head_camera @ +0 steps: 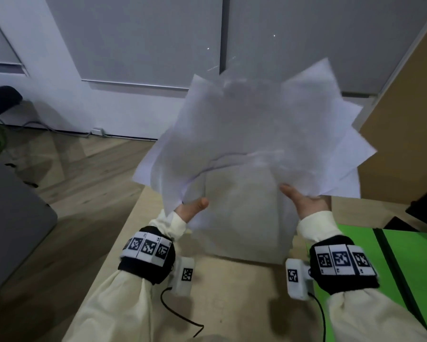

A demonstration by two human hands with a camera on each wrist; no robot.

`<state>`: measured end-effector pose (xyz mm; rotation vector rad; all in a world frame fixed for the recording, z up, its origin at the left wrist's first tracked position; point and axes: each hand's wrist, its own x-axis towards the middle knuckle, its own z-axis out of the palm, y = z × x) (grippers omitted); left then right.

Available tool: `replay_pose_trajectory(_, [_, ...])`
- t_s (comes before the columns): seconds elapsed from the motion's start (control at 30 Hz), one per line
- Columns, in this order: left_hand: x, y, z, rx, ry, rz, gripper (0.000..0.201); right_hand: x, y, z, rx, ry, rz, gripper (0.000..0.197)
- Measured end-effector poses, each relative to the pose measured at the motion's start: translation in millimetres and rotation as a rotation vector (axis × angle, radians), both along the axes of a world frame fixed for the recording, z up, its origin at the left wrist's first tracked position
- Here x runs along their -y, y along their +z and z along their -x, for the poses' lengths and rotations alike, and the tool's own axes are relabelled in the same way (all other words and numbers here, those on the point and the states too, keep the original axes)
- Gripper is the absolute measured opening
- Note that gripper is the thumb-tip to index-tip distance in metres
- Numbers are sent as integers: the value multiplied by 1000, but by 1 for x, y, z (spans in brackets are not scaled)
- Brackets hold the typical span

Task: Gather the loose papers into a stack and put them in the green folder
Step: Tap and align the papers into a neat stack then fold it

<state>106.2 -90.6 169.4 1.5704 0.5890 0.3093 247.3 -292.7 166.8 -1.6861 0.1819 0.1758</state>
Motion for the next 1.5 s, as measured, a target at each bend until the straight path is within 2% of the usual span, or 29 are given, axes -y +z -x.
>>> replay_pose_trajectory(0.07, [-4, 11, 0, -163, -94, -41, 64, 2, 12, -3, 22, -17, -10, 31])
replay_pose_trajectory(0.1, [-4, 14, -4, -303, -71, -86, 57, 3, 15, -4, 41, -16, -13, 32])
replay_pose_trajectory(0.13, [-8, 11, -8, -406, -35, -132, 57, 2, 17, -5, 66, -9, -23, 35])
replay_pose_trajectory(0.2, [-15, -2, -12, -491, -29, -119, 60, 1, 10, -6, 99, 27, -3, 48])
replay_pose_trajectory(0.27, [-14, -16, -14, -560, -31, -114, 67, 2, -2, -5, 52, 89, 137, 61])
replay_pose_trajectory(0.33, [-12, -29, -14, -620, -22, -128, 74, 2, -13, -2, -55, 133, 232, 64])
replay_pose_trajectory(0.4, [-4, -36, -13, -580, -4, -60, 67, -3, -18, 4, -89, 118, 178, 58])
replay_pose_trajectory(0.47, [3, -40, -15, -477, 34, 7, 65, -11, -17, 6, -29, 85, 54, 55])
replay_pose_trajectory(0.57, [3, -39, -22, -391, 160, 58, 79, -13, -10, 5, 66, 87, -19, 55])
replay_pose_trajectory(0.67, [-3, -25, -23, -513, 82, 33, 62, -7, -1, 4, 193, 208, 55, 65])
replay_pose_trajectory(0.73, [-2, -14, -20, -561, 58, -36, 62, 0, -3, 2, 133, 250, 72, 83])
replay_pose_trajectory(0.77, [-6, -21, -21, -564, 53, -30, 65, 2, -7, 1, 43, 262, 94, 83])
replay_pose_trajectory(0.83, [-7, -24, -20, -622, 1, -46, 74, 3, -14, -2, -92, 293, 18, 77])
replay_pose_trajectory(0.87, [-6, -24, -20, -627, -39, -46, 75, 4, -18, -4, -81, 286, -18, 77])
replay_pose_trajectory(0.97, [-11, -33, -22, -623, -95, -88, 75, 8, -29, -10, -23, 224, 59, 59])
replay_pose_trajectory(1.0, [-12, -33, -21, -603, -84, -112, 74, 10, -31, -11, -31, 216, 97, 64])
replay_pose_trajectory(1.03, [-13, -31, -21, -579, -79, -137, 75, 13, -34, -14, -50, 213, 112, 79])
replay_pose_trajectory(1.07, [-13, -29, -21, -547, -88, -162, 81, 15, -36, -17, -70, 225, 110, 97])
replay_pose_trajectory(1.1, [-13, -27, -22, -526, -95, -172, 96, 17, -37, -21, -87, 232, 136, 105])
replay_pose_trajectory(1.13, [-14, -25, -23, -513, -89, -156, 112, 16, -33, -21, -93, 277, 168, 92])
replay_pose_trajectory(1.17, [-15, -22, -24, -505, -90, -131, 118, 16, -28, -21, -90, 364, 226, 65])
replay_pose_trajectory(1.2, [-15, -17, -25, -517, -104, -122, 107, 14, -19, -18, -77, 427, 279, 38])
replay_pose_trajectory(1.23, [-17, -14, -26, -554, -112, -123, 88, 12, -13, -18, -22, 442, 264, 27])
replay_pose_trajectory(1.27, [-21, -13, -27, -614, -101, -138, 75, 14, -12, -21, 20, 445, 192, 31])
replay_pose_trajectory(1.3, [-26, -14, -27, -651, -81, -178, 72, 16, -13, -27, 76, 411, 61, 49])
replay_pose_trajectory(1.33, [-30, -14, -26, -680, -75, -211, 74, 18, -9, -26, 76, 352, -53, 68])
replay_pose_trajectory(1.43, [-34, -20, -24, -738, -116, -272, 78, 26, -5, -29, -9, 192, -418, 107])
replay_pose_trajectory(1.47, [-33, -21, -25, -747, -124, -276, 79, 27, 2, -28, -22, 178, -535, 112])
replay_pose_trajectory(1.5, [-34, -22, -26, -740, -120, -278, 78, 26, 4, -30, 16, 176, -677, 102])
